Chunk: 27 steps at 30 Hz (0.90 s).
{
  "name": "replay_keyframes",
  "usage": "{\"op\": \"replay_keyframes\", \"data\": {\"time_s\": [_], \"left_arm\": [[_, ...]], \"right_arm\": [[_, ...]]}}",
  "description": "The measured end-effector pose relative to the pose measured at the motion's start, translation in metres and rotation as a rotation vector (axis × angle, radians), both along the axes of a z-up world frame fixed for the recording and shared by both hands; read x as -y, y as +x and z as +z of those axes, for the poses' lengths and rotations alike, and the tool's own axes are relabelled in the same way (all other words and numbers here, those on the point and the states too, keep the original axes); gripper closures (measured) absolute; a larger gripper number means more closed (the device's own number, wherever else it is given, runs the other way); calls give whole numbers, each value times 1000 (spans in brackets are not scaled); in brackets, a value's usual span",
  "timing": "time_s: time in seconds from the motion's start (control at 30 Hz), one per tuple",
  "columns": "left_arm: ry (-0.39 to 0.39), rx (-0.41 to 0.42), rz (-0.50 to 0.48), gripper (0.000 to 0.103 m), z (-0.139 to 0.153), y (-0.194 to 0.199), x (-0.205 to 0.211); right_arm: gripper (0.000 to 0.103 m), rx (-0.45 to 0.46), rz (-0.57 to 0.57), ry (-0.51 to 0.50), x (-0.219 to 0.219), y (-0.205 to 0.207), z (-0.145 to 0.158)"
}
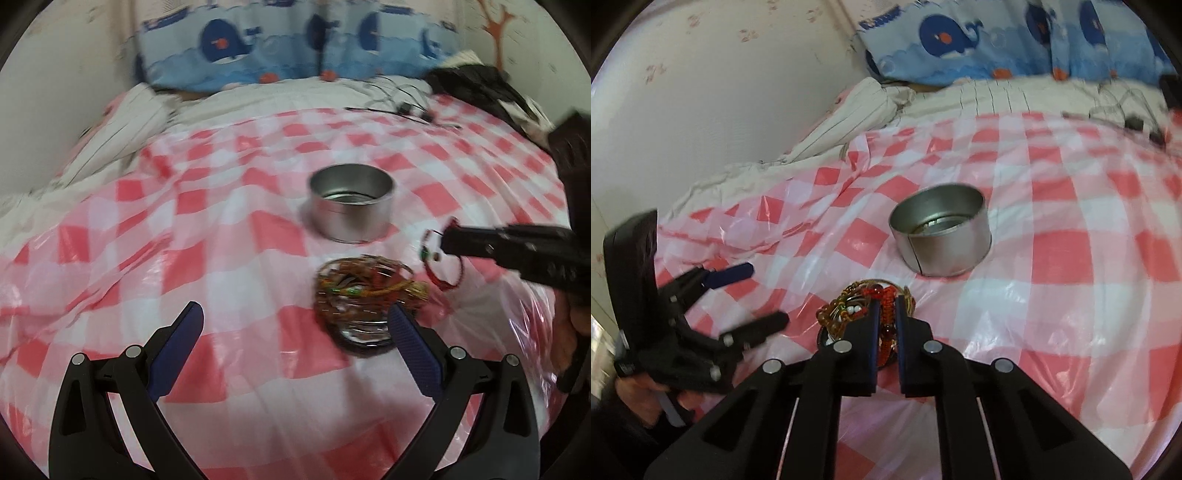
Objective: Organize jewelry
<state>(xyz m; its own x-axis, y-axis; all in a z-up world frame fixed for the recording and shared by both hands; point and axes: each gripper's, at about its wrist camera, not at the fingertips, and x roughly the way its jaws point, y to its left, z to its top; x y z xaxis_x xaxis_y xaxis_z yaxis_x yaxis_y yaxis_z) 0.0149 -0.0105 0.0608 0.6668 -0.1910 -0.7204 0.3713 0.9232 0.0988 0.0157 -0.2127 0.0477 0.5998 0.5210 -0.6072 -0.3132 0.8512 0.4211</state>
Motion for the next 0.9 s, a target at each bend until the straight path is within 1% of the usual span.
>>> {"op": "replay_keyframes", "data": {"time_s": [0.13,0.2,0.23,0.3,0.33,0.37,0.4,0.43,0.5,0.57,0.6,0.67,0.73,0.77,0.83,0.9], "left_arm": [[3,-6,-100,7,-3,3,24],[-34,-11,-146,8,-2,6,33],[-54,-14,-166,11,-2,7,36],[-89,-29,-203,20,-3,12,41],[-95,-41,-223,28,-5,14,45],[-86,-47,-234,34,-7,15,48],[-72,-53,-244,38,-10,16,50],[-62,-62,-269,44,-12,16,52],[-30,-69,-282,51,-17,17,54],[-24,-80,-317,60,-20,16,52],[-6,-86,-321,63,-23,16,53],[25,-90,-338,86,-26,17,55],[18,-91,-352,97,-24,17,56],[18,-89,-357,100,-23,17,56],[4,-86,-366,100,-19,17,54],[-63,-98,-371,100,-12,19,49]], "right_arm": [[94,7,-18,15,5,-1,3],[94,4,-35,27,10,0,3],[94,0,-42,33,13,0,2],[94,-8,-59,50,18,1,0],[94,-13,-65,59,20,1,-1],[94,-14,-68,62,21,1,-1],[94,-16,-70,66,22,2,-1],[94,-18,-71,70,23,2,-2],[94,-24,-71,78,23,3,-3],[94,-28,-70,86,24,3,-3],[94,-29,-70,89,24,3,-3],[94,-32,-68,93,24,3,-3],[94,-36,-67,98,24,4,-4],[94,-37,-67,101,24,4,-4],[94,-36,-67,104,25,4,-5],[94,-37,-68,108,25,3,-5]]}}
